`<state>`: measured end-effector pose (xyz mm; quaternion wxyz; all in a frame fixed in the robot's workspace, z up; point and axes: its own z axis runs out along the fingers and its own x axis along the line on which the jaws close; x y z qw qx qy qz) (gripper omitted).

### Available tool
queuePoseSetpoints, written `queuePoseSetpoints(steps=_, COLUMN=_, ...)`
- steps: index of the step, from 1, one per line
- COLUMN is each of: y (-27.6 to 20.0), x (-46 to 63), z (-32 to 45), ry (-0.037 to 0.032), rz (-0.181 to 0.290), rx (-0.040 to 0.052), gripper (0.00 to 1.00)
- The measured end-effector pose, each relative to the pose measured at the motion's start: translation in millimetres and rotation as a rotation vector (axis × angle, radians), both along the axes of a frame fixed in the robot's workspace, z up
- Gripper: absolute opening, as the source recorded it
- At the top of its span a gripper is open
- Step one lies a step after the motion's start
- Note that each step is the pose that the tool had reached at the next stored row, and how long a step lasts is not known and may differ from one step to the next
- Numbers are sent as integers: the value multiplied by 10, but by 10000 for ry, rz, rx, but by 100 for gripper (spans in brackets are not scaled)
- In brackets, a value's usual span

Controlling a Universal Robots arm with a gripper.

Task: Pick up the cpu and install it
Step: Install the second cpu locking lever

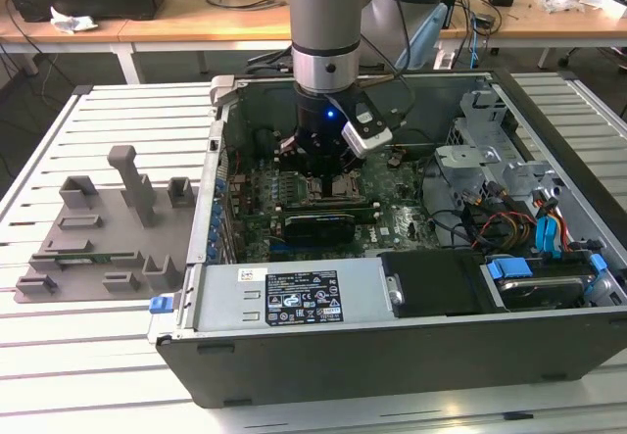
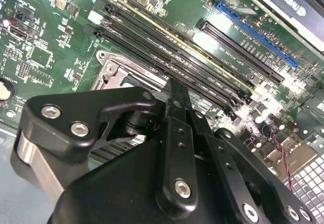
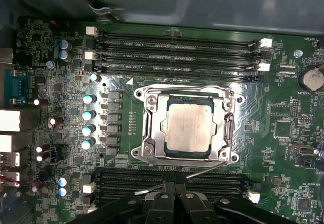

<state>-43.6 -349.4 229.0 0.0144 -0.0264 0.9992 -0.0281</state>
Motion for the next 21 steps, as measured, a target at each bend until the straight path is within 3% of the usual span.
queuePoseSetpoints(steps=9, y=-1, x=-15, z=-47, ry=-39, rz=2, rx=26, gripper=11)
queuePoseSetpoints(steps=12, y=-2, x=-31, z=-80, ry=-80, rz=3, rx=101, gripper=11)
queuePoseSetpoints(steps=17, y=-28, x=-66, z=-109, ry=-251, rz=8, rx=215, gripper=11)
queuePoseSetpoints(steps=21, y=-40, x=-74, z=-112, ry=-343, rz=15, rx=240, gripper=11)
